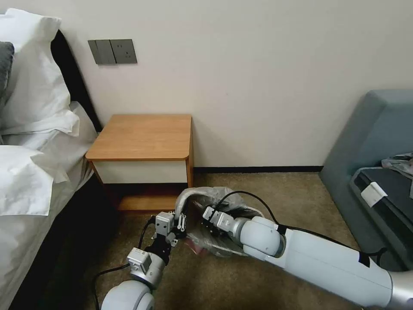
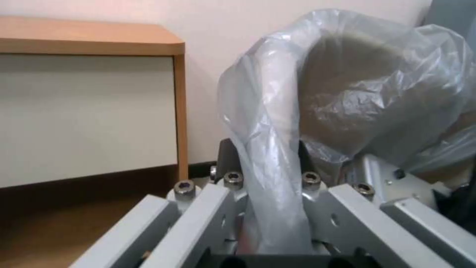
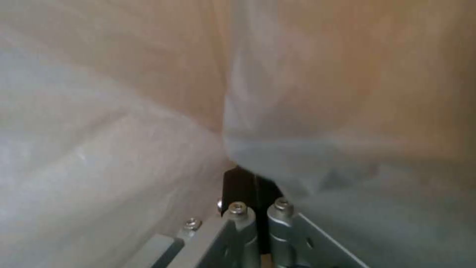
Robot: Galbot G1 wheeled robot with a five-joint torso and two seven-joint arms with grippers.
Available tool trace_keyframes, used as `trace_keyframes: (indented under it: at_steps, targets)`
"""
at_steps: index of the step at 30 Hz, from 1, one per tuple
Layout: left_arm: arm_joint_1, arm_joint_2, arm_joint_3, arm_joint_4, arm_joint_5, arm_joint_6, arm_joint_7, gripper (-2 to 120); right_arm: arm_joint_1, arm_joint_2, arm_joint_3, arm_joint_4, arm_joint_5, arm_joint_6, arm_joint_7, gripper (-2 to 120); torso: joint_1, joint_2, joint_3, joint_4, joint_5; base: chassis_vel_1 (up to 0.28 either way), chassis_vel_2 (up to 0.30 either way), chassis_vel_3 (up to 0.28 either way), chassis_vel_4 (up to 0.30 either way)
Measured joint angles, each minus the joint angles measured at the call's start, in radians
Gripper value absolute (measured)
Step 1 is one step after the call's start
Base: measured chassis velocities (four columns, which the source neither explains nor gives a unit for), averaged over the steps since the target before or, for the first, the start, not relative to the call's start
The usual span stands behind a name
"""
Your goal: Pick up the garbage bag from the table and place it over the trash can.
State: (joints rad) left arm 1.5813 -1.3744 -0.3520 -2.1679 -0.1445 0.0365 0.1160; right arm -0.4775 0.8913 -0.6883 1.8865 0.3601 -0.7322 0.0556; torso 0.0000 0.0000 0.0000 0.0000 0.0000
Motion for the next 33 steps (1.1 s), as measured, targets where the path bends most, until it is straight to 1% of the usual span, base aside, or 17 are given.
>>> trace_keyframes:
  at_steps: [10, 19, 23, 27, 33]
  targets:
    - [0.002, -0.002, 0.0, -0.004, 0.001, -0.007, 0.005, 3, 0.004, 0.032, -0.014, -0.038, 0.029, 0.0, 0.056, 0, 0.0, 0.0, 0.0, 0.0, 0.0, 0.0, 0.0, 0.0, 0.0]
    - [-0.002, -0.005, -0.003, -0.003, -0.002, -0.007, 0.002, 3, 0.006, 0.032, -0.02, -0.028, 0.075, 0.0, 0.096, 0, 0.0, 0.0, 0.0, 0.0, 0.0, 0.0, 0.0, 0.0, 0.0]
    - [-0.007, -0.006, -0.009, 0.014, -0.009, -0.007, -0.013, 3, 0.015, 0.022, -0.019, 0.009, 0.12, 0.0, 0.112, 0, 0.0, 0.0, 0.0, 0.0, 0.0, 0.0, 0.0, 0.0, 0.0]
    - [-0.015, -0.01, -0.016, 0.039, -0.019, 0.006, -0.042, 3, 0.024, -0.005, -0.018, 0.059, 0.177, 0.0, 0.123, 0, 0.0, 0.0, 0.0, 0.0, 0.0, 0.0, 0.0, 0.0, 0.0]
    - [-0.023, -0.013, -0.025, 0.059, -0.024, 0.012, -0.059, 3, 0.025, -0.035, -0.001, 0.106, 0.245, 0.0, 0.131, 0, 0.0, 0.0, 0.0, 0.0, 0.0, 0.0, 0.0, 0.0, 0.0]
